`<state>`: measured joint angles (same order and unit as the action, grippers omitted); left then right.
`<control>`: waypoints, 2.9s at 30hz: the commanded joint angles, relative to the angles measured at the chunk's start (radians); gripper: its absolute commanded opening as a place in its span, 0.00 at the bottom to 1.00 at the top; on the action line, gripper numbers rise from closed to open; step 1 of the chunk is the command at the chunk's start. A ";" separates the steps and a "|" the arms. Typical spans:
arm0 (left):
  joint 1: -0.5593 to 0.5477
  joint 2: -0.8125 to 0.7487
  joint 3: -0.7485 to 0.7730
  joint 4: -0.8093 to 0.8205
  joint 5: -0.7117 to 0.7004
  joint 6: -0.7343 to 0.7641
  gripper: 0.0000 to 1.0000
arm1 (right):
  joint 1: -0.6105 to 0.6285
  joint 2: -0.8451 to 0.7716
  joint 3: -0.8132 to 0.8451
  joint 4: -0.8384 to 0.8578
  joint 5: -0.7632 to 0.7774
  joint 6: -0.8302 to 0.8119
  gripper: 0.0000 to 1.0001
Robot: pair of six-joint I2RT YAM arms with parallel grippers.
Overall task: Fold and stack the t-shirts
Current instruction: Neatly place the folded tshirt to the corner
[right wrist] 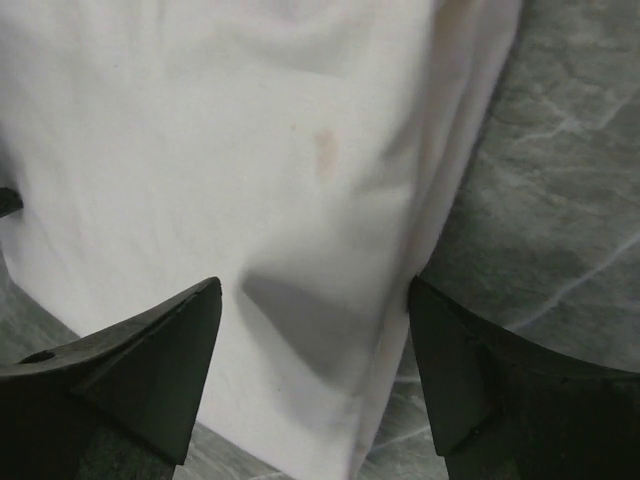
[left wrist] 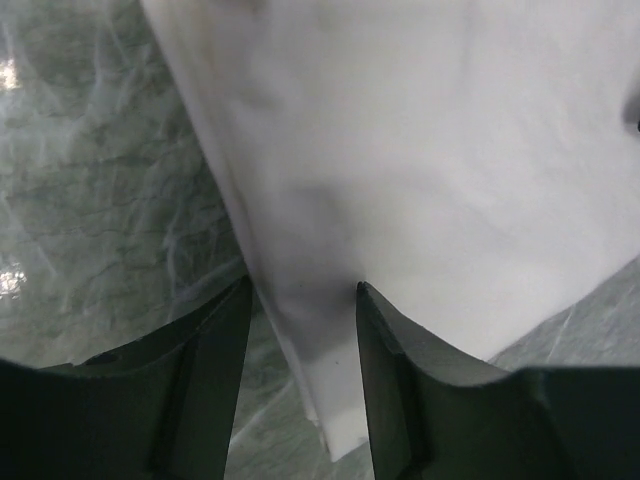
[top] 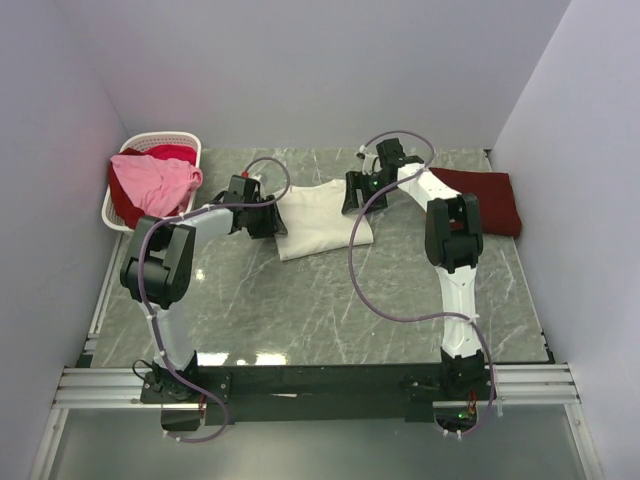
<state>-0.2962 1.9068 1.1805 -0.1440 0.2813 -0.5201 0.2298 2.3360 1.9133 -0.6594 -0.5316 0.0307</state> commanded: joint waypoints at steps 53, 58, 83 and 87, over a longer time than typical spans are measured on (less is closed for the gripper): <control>-0.057 -0.902 -0.375 -0.149 -0.289 0.324 0.68 | -0.104 -0.521 0.052 -0.146 0.794 -0.604 0.00; -0.058 -0.893 -0.377 -0.151 -0.277 0.324 0.68 | -0.129 -0.552 0.039 -0.131 0.788 -0.637 0.00; -0.070 -0.867 -0.378 -0.158 -0.278 0.336 0.69 | -0.376 -0.391 0.164 -0.184 0.582 -0.601 0.00; -0.072 -0.861 -0.380 -0.160 -0.278 0.336 0.70 | -0.376 -0.374 0.219 -0.193 0.579 -0.603 0.00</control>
<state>-0.3626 1.0447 0.7834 -0.3202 -0.0128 -0.1993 -0.1402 1.9701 2.0502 -0.8829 0.0643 -0.5808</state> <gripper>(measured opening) 0.696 0.100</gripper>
